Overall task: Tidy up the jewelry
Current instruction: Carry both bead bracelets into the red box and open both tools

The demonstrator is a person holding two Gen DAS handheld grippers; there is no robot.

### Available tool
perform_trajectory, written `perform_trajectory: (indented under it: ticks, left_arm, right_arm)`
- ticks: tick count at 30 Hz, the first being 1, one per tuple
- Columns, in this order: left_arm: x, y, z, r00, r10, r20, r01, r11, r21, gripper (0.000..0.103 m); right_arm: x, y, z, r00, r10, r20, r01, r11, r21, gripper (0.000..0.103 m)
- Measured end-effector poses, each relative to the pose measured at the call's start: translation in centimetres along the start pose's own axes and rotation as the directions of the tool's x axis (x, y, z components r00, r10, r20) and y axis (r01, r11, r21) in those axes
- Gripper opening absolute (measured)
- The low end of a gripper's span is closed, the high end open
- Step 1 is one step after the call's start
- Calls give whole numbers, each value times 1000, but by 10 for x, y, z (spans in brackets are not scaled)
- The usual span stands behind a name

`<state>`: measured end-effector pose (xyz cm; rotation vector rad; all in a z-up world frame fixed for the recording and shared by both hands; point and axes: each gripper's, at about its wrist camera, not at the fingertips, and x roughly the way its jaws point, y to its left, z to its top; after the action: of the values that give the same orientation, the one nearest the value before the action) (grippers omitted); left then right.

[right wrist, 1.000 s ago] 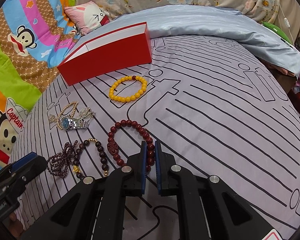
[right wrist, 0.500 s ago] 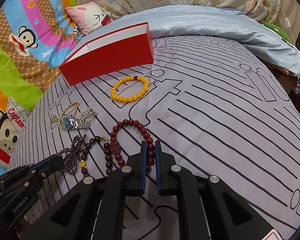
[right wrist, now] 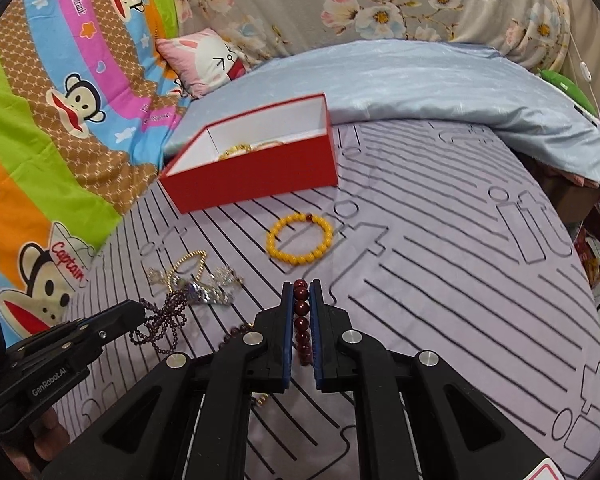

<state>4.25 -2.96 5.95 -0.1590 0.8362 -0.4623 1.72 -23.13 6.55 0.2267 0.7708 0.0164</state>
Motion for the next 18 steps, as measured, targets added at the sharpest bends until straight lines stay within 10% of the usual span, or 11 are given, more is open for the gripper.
perform_trajectory:
  ticks: [18]
  left_arm:
    - [-1, 3, 131, 984, 10, 177, -22, 998, 65, 3]
  right_arm:
    - [8, 30, 124, 989, 73, 126, -61, 993, -99, 8]
